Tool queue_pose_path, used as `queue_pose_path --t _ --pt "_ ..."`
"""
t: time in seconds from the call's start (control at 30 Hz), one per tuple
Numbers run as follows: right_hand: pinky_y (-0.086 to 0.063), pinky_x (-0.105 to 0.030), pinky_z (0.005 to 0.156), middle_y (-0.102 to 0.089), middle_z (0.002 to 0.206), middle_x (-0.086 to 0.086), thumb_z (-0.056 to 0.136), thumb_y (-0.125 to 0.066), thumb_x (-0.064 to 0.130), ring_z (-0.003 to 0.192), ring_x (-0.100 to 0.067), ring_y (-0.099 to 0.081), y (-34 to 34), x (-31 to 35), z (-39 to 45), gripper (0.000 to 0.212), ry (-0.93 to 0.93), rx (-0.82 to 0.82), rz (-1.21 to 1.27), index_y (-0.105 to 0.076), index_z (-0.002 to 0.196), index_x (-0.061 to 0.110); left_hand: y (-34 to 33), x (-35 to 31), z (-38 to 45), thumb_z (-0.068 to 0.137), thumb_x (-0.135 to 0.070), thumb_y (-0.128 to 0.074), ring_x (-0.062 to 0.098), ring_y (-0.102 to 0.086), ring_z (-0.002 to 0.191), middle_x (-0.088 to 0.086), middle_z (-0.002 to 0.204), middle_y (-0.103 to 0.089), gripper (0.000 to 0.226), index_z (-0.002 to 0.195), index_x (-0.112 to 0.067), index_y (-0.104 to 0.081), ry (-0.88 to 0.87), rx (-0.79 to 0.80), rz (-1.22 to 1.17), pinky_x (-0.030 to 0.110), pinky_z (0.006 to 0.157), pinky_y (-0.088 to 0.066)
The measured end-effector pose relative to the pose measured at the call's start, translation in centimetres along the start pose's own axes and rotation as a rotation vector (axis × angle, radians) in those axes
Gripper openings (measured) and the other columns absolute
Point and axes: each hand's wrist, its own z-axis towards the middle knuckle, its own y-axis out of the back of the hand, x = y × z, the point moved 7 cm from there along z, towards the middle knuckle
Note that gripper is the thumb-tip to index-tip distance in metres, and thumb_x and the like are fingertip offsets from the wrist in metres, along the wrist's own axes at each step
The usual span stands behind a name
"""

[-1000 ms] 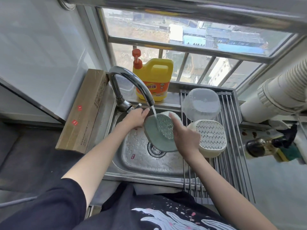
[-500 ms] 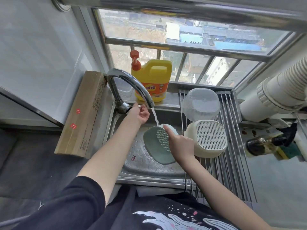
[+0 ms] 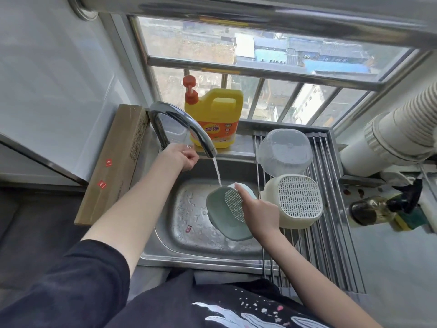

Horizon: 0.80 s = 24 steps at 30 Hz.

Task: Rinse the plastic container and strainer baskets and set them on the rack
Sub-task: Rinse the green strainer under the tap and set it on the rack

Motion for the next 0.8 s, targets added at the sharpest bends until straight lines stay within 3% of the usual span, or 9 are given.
queue_pose_path --t 0.07,0.13,0.2,0.3,0.4,0.5,0.67,0.73,0.8 --pt "-0.005 -0.010 0.042 -0.046 0.033 0.002 0.048 -0.087 0.005 0.020 -0.019 -0.034 0.0 0.0 -0.1 0.071 0.007 0.009 0.015 -0.071 0.113 0.030 1.6 0.3 -0.3 0.102 -0.034 -0.029 0.007 -0.027 0.022 -0.002 0.035 -0.033 0.057 0.055 -0.007 -0.046 -0.083 -0.001 0.391 0.013 0.025 -0.019" --pt "-0.014 -0.013 0.040 -0.046 0.033 0.003 0.056 -0.086 0.010 0.021 -0.021 -0.039 0.4 0.0 -0.1 0.070 0.039 -0.030 0.063 -0.066 0.121 0.028 4.3 0.1 -0.8 0.098 -0.056 -0.020 0.007 -0.036 0.025 0.003 0.043 -0.046 0.072 0.064 -0.003 -0.055 -0.204 -0.132 0.972 0.012 0.027 -0.025" --pt "-0.018 -0.015 0.038 -0.047 0.035 0.003 0.070 -0.076 0.013 0.023 -0.020 -0.040 1.1 0.3 -0.4 0.065 0.109 -0.099 0.120 -0.054 0.130 0.026 7.6 0.7 -1.2 0.089 -0.073 -0.016 0.013 -0.054 0.034 0.014 0.063 -0.063 0.091 0.085 0.005 -0.064 -0.114 -0.214 1.268 0.015 0.031 -0.033" --pt "-0.031 -0.021 0.033 -0.046 0.038 0.002 0.087 -0.050 0.026 0.028 -0.018 -0.042 2.2 1.2 -1.5 0.049 0.217 -0.207 0.179 -0.042 0.135 0.026 11.4 3.2 -1.3 0.077 -0.086 -0.016 0.026 -0.072 0.067 0.023 0.093 -0.071 0.110 0.108 0.010 -0.061 0.136 -0.123 1.186 0.023 0.044 -0.053" --pt "-0.039 -0.026 0.037 -0.048 0.043 0.003 0.090 -0.052 0.033 0.036 -0.016 -0.046 3.1 2.3 -2.5 0.046 0.347 -0.334 0.171 -0.044 0.135 0.026 12.6 5.3 -0.8 0.078 -0.082 -0.033 0.031 -0.072 0.079 0.026 0.099 -0.069 0.103 0.113 0.011 -0.058 0.183 -0.083 1.039 0.032 0.061 -0.061" --pt "-0.041 -0.027 0.040 -0.058 0.054 0.006 0.092 -0.049 0.036 0.044 -0.016 -0.053 2.7 2.7 -3.7 0.050 0.478 -0.348 0.121 -0.037 0.140 0.031 13.0 5.7 0.0 0.087 -0.047 -0.062 0.027 -0.072 0.068 0.026 0.090 -0.070 0.070 0.122 0.013 -0.053 0.100 -0.062 0.802 0.031 0.066 -0.060" --pt "-0.044 -0.029 0.040 -0.061 0.079 0.006 0.088 -0.065 0.028 0.054 -0.015 -0.057 0.0 0.9 -4.7 0.088 0.387 -0.098 0.172 -0.005 0.147 0.053 12.9 5.2 -1.3 0.085 -0.014 -0.067 0.027 -0.071 0.056 0.027 0.092 -0.067 0.036 0.105 0.015 -0.057 -0.024 0.041 0.461 0.030 0.051 -0.059" --pt "-0.051 -0.027 0.058 -0.061 0.102 0.009 0.092 -0.053 0.043 0.068 -0.010 -0.061 -0.5 0.9 -5.3 0.073 0.314 0.078 0.437 -0.002 0.139 0.065 12.9 5.1 -1.7 0.085 -0.010 -0.066 0.026 -0.070 0.056 0.023 0.081 -0.069 0.024 0.097 0.010 -0.059 -0.065 0.072 0.378 0.030 0.048 -0.058" --pt "-0.054 -0.025 0.070 -0.065 0.105 0.003 0.085 -0.045 0.062 0.081 -0.010 -0.067 -0.9 0.7 -5.7 0.065 0.062 0.197 1.003 -0.009 0.139 0.064 12.9 5.1 -2.1 0.083 -0.007 -0.066 0.025 -0.070 0.062 0.017 0.078 -0.070 0.015 0.095 0.001 -0.063 -0.113 0.106 0.426 0.032 0.052 -0.059"
